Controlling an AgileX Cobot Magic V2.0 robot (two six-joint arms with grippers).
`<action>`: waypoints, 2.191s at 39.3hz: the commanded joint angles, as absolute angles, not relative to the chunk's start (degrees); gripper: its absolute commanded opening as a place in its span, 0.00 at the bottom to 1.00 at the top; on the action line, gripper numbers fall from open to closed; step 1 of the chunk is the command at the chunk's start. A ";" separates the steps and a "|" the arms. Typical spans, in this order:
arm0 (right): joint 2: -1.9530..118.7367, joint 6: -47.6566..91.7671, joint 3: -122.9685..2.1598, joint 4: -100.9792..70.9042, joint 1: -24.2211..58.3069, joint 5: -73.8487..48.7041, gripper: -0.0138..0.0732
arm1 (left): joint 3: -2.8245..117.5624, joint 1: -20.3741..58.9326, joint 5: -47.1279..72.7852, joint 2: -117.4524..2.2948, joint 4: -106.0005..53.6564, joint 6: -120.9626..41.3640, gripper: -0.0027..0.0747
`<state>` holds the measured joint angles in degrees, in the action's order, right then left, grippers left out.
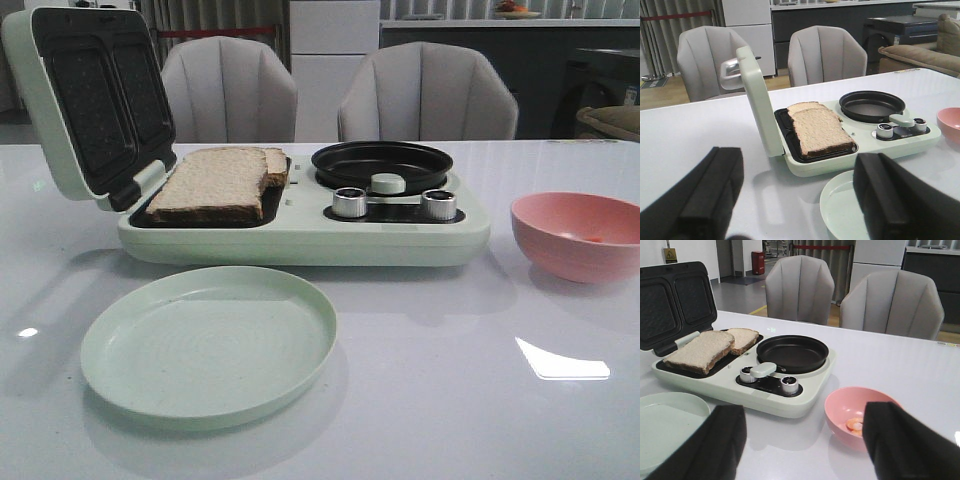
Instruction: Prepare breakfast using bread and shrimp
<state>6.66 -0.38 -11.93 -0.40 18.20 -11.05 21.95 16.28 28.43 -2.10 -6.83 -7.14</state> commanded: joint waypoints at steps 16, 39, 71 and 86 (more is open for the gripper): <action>7.27 -0.35 -13.47 0.00 17.79 -6.27 0.82 | 31.51 16.69 26.85 -12.24 -9.29 -6.55 0.72; 7.27 -0.35 -13.47 0.00 17.79 -6.40 0.82 | 56.85 15.24 26.88 -54.33 -15.68 -2.95 0.72; 7.27 -0.35 -13.47 0.00 17.79 -6.40 0.82 | 83.11 -21.35 54.90 -86.22 -72.45 -33.82 0.72; 7.27 -0.35 -13.47 0.00 17.79 -6.40 0.82 | 83.11 -22.01 58.08 -97.17 -81.13 -38.33 0.72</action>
